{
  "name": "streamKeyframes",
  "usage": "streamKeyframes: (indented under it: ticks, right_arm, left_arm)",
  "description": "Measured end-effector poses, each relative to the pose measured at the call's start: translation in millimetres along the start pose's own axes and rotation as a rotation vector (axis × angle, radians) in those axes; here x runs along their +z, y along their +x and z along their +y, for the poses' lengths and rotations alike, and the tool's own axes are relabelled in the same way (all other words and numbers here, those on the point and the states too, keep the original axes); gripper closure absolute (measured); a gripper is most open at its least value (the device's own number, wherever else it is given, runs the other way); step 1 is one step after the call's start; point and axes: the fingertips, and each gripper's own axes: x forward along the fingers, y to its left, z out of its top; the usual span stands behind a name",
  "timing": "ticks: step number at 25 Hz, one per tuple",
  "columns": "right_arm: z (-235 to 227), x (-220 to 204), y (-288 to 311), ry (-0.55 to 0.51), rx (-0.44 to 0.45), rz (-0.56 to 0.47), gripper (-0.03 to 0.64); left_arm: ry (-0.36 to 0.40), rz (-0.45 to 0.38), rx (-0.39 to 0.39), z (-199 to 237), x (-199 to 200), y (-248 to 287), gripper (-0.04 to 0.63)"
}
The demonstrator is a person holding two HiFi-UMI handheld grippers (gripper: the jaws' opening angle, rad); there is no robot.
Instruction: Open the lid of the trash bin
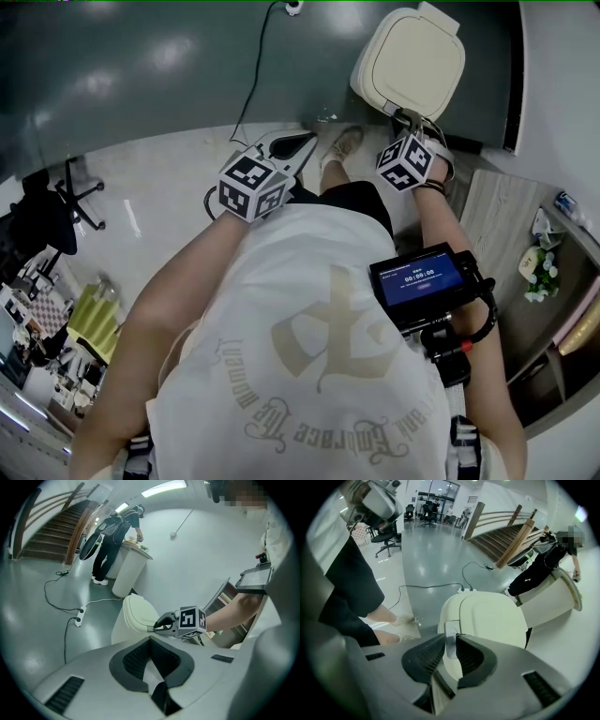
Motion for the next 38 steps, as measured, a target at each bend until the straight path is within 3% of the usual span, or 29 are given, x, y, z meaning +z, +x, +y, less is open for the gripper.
streamKeyframes:
  ticks: [18, 38]
  right_arm:
    - [-3, -12, 4, -0.05, -0.063, 0.082, 0.546]
    - [-3, -23, 7, -0.051, -0.062, 0.121, 0.549]
  left_arm:
    - [-0.001, 0.009, -0.001, -4, -3, 4, 0.583]
    - [-0.005, 0.007, -0.003, -8, -7, 11, 0.583]
